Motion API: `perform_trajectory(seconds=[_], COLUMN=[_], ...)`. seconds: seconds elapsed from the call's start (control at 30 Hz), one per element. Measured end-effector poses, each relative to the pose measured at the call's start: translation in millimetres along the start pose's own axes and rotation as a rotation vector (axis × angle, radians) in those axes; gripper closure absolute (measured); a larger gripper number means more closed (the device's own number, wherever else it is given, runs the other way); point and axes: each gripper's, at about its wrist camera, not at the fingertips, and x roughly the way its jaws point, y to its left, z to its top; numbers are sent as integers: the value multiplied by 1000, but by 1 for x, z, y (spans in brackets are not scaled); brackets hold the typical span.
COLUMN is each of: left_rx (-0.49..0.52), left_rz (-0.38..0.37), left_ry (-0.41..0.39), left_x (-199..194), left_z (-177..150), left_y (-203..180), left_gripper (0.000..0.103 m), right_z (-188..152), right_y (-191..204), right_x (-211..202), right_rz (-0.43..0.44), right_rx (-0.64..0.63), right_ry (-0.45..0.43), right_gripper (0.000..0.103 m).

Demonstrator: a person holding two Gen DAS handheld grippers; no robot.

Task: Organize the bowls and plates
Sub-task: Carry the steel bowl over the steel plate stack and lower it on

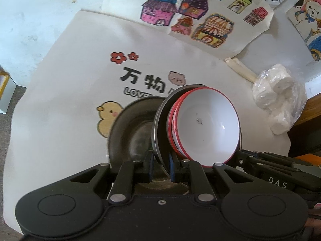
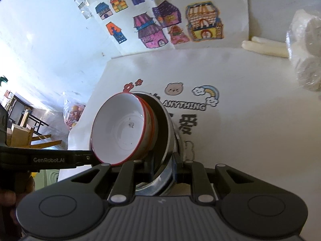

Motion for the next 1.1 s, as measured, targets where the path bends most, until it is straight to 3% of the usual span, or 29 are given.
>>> perform_trajectory(seconds=[0.5,1.1], left_rx=[-1,57], left_rz=[41,69], left_ry=[35,74], left_x=[-5,1], left_z=[0,18], left_y=[36,33], left_gripper=[89,88], right_z=[-11,-11], right_y=[29,26], right_x=[31,44], right_rz=[26,36], right_rx=[0,62], right_ry=[33,27], right_gripper=[83,82])
